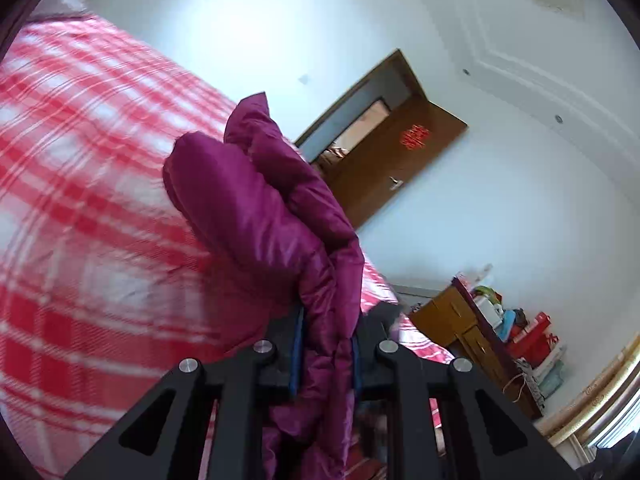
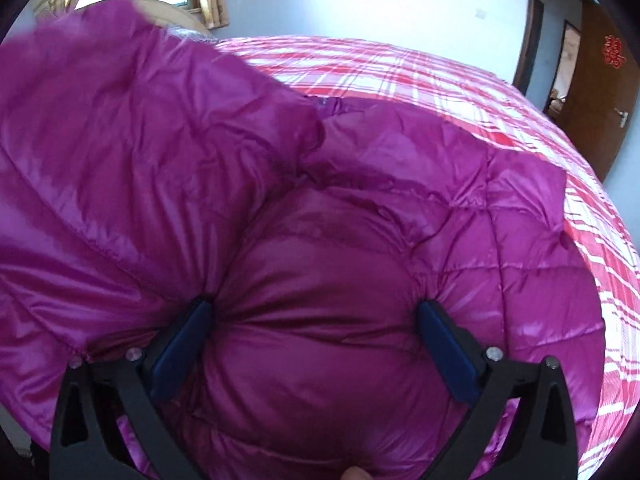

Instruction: Fold large clothes

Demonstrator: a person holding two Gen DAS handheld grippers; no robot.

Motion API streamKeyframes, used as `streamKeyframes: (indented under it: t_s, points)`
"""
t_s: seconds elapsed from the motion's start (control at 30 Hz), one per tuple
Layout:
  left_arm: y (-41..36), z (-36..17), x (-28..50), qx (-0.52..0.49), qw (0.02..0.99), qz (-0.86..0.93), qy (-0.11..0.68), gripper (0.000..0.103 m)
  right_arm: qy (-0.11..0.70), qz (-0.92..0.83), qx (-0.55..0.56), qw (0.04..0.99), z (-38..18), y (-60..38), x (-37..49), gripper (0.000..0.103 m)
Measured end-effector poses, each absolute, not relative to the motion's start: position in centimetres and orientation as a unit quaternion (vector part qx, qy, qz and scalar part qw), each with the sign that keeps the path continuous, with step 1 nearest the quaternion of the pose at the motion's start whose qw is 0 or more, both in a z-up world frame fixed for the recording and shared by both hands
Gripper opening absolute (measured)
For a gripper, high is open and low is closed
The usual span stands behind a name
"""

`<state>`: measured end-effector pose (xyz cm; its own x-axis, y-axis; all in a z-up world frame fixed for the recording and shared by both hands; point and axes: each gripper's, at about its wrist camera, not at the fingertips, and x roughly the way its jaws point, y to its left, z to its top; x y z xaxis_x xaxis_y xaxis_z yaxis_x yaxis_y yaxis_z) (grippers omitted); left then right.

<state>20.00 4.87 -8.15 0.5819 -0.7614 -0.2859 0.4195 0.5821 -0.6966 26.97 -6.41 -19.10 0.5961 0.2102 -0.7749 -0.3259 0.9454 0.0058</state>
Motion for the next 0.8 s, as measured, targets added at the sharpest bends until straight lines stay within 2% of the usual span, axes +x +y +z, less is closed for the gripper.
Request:
streamKeyframes:
  t_s: [0.23,0.37,0.47,0.6,0.7,0.8]
  points:
    - [-3.6,-3.7,20.1,-0.198,0.873,-0.356,0.269,0.019,0.42,0.207,-0.014,0.883,-17.9,-9.6,27.0,0.1]
    - [-7.9,-3.7,19.4,-0.133,0.892,-0.355,0.247,0.019,0.411,0.251,0.099,0.871,-15.6,-16.1,25.0,0.1]
    - [-12.0,-5.3,18.9,-0.066,0.897,-0.369,0.236,0.019,0.383,0.244,0.166,0.875,-13.4,-22.3,23.6,0.1]
    - [-18.5,-9.3,16.5,0.09,0.901,-0.373,0.204,0.019,0.32,0.211,0.276,0.881,-9.6,-31.1,22.5,0.101]
    - [-21.3,-12.6,14.6,0.184,0.89,-0.373,0.185,0.019,0.311,0.215,0.267,0.887,-7.4,-32.2,23.1,0.101]
    - [-21.4,-13.9,14.9,0.182,0.888,-0.374,0.197,0.021,0.337,0.244,0.231,0.879,-7.1,-30.1,24.5,0.098]
